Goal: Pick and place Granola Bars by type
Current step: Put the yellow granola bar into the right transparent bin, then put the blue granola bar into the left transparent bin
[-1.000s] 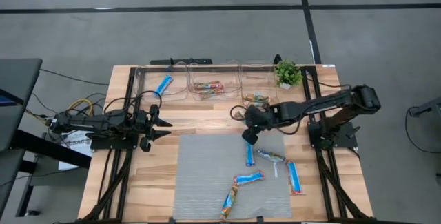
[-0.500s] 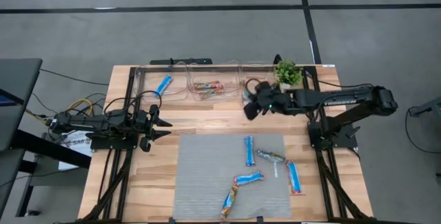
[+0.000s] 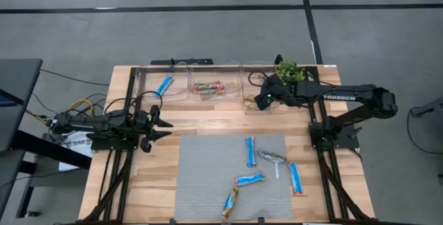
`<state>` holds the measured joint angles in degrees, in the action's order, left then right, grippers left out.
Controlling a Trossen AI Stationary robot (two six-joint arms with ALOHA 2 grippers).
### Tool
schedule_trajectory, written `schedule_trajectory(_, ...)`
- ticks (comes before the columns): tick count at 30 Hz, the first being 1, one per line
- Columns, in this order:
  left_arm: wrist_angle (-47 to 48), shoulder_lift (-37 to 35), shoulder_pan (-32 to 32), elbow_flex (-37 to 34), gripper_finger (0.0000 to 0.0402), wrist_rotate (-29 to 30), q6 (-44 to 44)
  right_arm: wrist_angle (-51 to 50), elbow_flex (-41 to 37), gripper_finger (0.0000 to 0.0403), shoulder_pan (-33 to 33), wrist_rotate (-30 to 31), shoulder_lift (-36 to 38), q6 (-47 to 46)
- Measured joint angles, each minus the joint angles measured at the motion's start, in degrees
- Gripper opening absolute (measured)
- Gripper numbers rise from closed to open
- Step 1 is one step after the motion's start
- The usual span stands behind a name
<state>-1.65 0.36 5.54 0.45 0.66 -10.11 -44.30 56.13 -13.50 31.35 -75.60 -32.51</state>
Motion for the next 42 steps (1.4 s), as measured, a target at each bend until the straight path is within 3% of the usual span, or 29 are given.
schedule_trajectory(11, 0.02, 0.0, 0.0, 0.0, 0.0132, -0.06, 0.0, 0.11, -0.21, 0.0029, -0.02, -2.07, -5.79, 4.04)
schedule_trajectory(19, 0.02, 0.0, -0.02, 0.0, 0.0132, -0.08, 0.0, 0.85, -0.19, 0.0091, 0.4, -4.75, -8.16, 4.57)
schedule_trajectory(24, 0.02, 0.0, -0.01, 0.0, 0.0132, -0.06, 0.0, 1.49, -0.19, 0.0115, 0.4, -4.84, -7.02, 4.59)
schedule_trajectory(31, 0.02, 0.01, -0.02, 0.0, 0.0132, -0.04, 0.0, 3.53, -0.17, 0.0123, 3.23, -6.33, 0.74, 4.65)
schedule_trajectory(35, 0.02, 0.02, -0.02, 0.0, 0.0132, -0.04, 0.0, 6.28, -0.14, 0.0122, 6.99, -13.43, 6.28, 8.2)
schedule_trajectory(42, 0.02, 0.02, -0.01, 0.01, 0.0132, -0.01, 0.0, 2.11, 1.89, 0.0135, 16.15, -36.23, 9.74, 17.59)
